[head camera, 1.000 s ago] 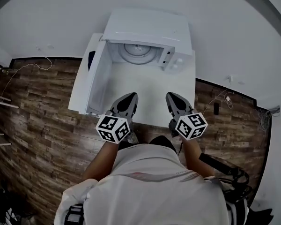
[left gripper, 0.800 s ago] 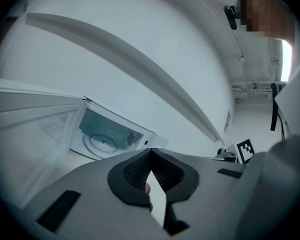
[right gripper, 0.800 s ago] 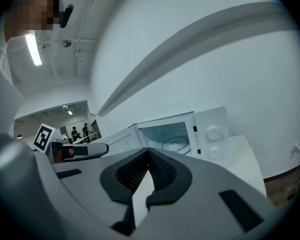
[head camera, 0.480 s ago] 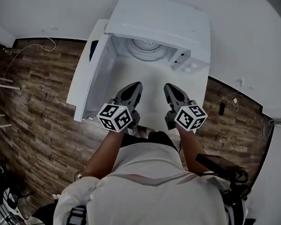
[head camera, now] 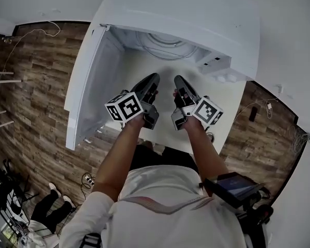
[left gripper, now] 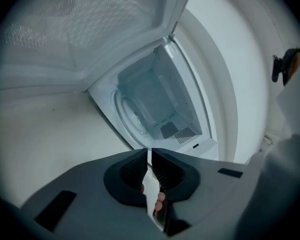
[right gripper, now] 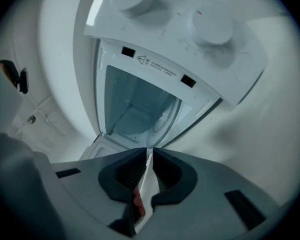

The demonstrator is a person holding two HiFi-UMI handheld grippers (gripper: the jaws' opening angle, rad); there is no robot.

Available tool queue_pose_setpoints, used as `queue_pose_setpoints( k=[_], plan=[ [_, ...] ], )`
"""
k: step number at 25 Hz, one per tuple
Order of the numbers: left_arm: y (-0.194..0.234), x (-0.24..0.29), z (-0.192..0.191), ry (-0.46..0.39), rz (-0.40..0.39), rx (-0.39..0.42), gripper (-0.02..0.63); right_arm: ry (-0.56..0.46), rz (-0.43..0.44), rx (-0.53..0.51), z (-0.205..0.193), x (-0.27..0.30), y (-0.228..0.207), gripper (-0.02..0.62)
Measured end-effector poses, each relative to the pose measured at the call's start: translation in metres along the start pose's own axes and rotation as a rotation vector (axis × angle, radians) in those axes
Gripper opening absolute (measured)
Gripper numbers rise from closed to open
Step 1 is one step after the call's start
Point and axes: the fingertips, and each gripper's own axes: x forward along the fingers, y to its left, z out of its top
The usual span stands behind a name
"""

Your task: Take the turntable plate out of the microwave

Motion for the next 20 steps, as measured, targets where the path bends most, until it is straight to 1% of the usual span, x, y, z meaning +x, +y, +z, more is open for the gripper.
queue_pose_setpoints(
  k=[3, 5, 8, 10, 15, 20],
  plan=[
    [0.010, 0.019, 0.001, 0.000, -0.047, -0.135, 0.060, -0.003, 0.042, 0.125, 0.000, 0.017, -0.009, 0.064],
    [0.014, 0.031, 0.004, -0.002, -0.079, -0.207, 0.094, -0.017, 0.066, 0.199, 0.004, 0.026, -0.016, 0.079],
    [0.021, 0.046, 0.006, 0.007, -0.095, -0.260, 0.118, -0.047, 0.074, 0.311, 0.010, 0.037, -0.028, 0.101],
    [0.027, 0.051, 0.009, 0.002, -0.103, -0.308, 0.124, -0.056, 0.078, 0.357, 0.013, 0.043, -0.032, 0.110],
    [0.036, 0.063, 0.020, -0.012, -0.123, -0.380, 0.124, -0.066, 0.067, 0.405, 0.017, 0.056, -0.041, 0.117],
    [0.045, 0.074, 0.029, -0.004, -0.116, -0.407, 0.124, -0.074, 0.055, 0.465, 0.015, 0.069, -0.048, 0.123]
  ],
)
